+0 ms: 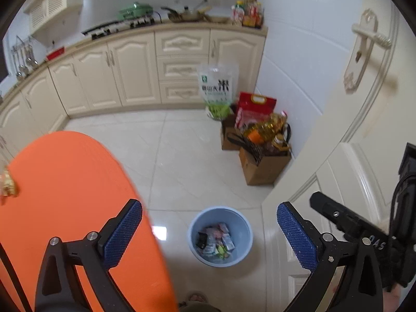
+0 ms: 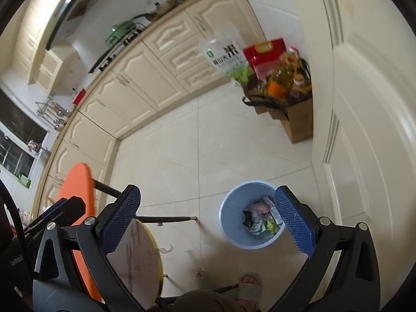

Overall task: Collect trash
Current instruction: 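Open both tools to drop the wrappers into the blue bin, then return both open tools to the orange table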

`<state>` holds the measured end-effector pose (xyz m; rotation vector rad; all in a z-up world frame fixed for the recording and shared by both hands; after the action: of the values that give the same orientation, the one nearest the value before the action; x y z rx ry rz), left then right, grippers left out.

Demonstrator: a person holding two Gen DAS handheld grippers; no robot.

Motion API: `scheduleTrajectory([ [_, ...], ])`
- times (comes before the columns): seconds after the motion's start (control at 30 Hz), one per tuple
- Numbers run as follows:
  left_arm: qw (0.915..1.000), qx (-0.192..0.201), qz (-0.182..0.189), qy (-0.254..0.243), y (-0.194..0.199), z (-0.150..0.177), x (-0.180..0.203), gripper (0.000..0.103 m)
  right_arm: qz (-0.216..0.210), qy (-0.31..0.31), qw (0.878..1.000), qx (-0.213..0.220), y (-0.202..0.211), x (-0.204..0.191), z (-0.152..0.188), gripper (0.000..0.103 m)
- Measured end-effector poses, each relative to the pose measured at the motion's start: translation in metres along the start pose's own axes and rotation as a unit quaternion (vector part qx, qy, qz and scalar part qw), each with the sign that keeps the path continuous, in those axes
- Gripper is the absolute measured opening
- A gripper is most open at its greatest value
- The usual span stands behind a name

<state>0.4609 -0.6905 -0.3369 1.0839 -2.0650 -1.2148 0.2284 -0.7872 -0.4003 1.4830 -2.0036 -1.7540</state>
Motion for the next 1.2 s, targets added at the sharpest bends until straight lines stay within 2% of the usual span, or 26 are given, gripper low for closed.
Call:
scheduleTrajectory([
  [0.2,0.9986,0.047,-0.013,0.018,0.067,0.066,-0.039,0.102,0.002,0.035,0.999,0.028,0.039,-0.054,0.016,0.103],
  [0.33,0.9960,0.075,-0.021,0.043,0.108,0.107,-0.069,0.102,0.004,0.080,0.996,0.048,0.064,-0.108,0.033,0.103],
  [0.63,0.9873,0.119,-0.030,0.101,0.183,0.195,-0.125,0.102,-0.012,0.156,0.985,0.066,0.089,-0.216,0.076,0.103],
  [0.9,0.9730,0.165,-0.052,0.153,0.254,0.270,-0.170,0.102,-0.024,0.231,0.970,0.076,0.103,-0.305,0.124,0.103],
  [1.2,0.9528,0.195,-0.095,0.213,0.303,0.355,-0.202,0.102,-0.036,0.317,0.944,0.083,0.105,-0.398,0.183,0.103],
])
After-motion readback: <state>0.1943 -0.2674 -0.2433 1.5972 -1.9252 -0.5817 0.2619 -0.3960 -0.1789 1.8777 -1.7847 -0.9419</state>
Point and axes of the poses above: each gripper's, at about its wrist camera, not at the fingertips, and y roughly against the way its jaws point, x to its right, z to its underside, the point moved 7 cm from there along -y, roughly the way its jaws point, and after that the axes turned 12 degrees about -x, right-handed, at the moved point
